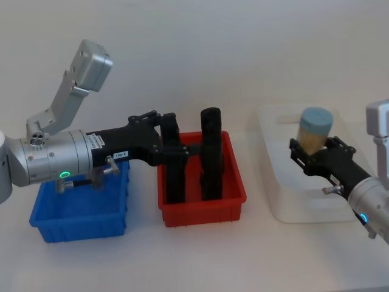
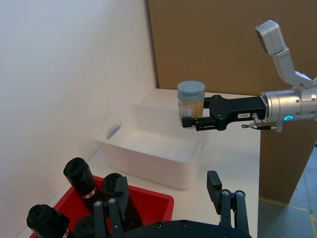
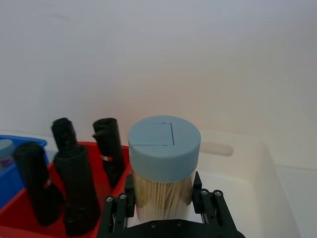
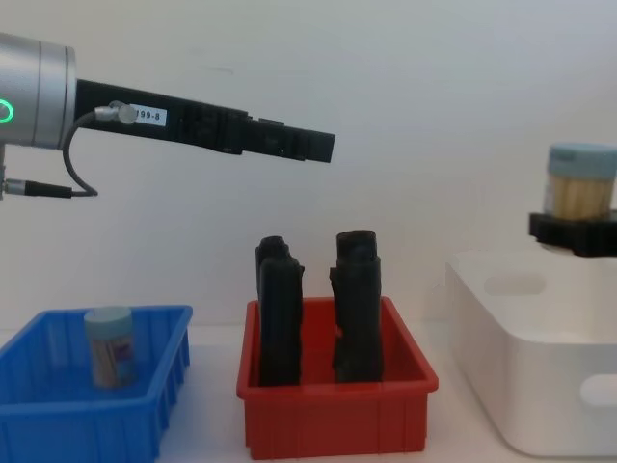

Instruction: Pick the cotton swabs from the blue box and place them into the white box.

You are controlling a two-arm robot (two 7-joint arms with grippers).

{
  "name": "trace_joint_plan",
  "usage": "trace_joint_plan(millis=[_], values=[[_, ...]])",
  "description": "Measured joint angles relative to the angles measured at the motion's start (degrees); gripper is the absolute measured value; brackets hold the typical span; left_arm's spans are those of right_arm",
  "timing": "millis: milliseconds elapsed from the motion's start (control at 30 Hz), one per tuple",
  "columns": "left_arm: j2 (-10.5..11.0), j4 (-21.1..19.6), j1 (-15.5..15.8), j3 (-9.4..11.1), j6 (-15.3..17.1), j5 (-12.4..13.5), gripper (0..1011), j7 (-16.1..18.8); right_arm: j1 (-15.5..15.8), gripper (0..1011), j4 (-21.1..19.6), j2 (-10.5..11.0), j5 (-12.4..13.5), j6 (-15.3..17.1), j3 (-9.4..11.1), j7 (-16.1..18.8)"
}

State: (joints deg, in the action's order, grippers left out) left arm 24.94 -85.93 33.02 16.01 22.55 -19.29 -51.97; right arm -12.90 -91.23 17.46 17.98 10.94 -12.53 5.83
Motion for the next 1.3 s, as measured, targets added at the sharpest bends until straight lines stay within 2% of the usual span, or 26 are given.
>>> trace_joint_plan(millis=[300,633,1067,1300], values=[[0.00,0.00,0.00,0.00,0.00,0.00,1004,0.00,-3.87,626,9.04,-1.03,0.27,-0.59,0.94,-2.67],[0.00,0.00,0.00,0.00,0.00,0.00,1004,0.00,-7.04,630,15.82,-2.04,0.48,-1.29,1.32,-2.95],[0.00,0.00,0.00,0.00,0.00,0.00,1004,0.00,-8.87,986,19.74,-2.74,0.89,-2.46,1.57,-2.42],[0.00,0.00,0.00,0.00,0.00,0.00,1004,0.00,-8.99,1002,19.99,-2.85,1.17,-3.92,1.76,-2.39]])
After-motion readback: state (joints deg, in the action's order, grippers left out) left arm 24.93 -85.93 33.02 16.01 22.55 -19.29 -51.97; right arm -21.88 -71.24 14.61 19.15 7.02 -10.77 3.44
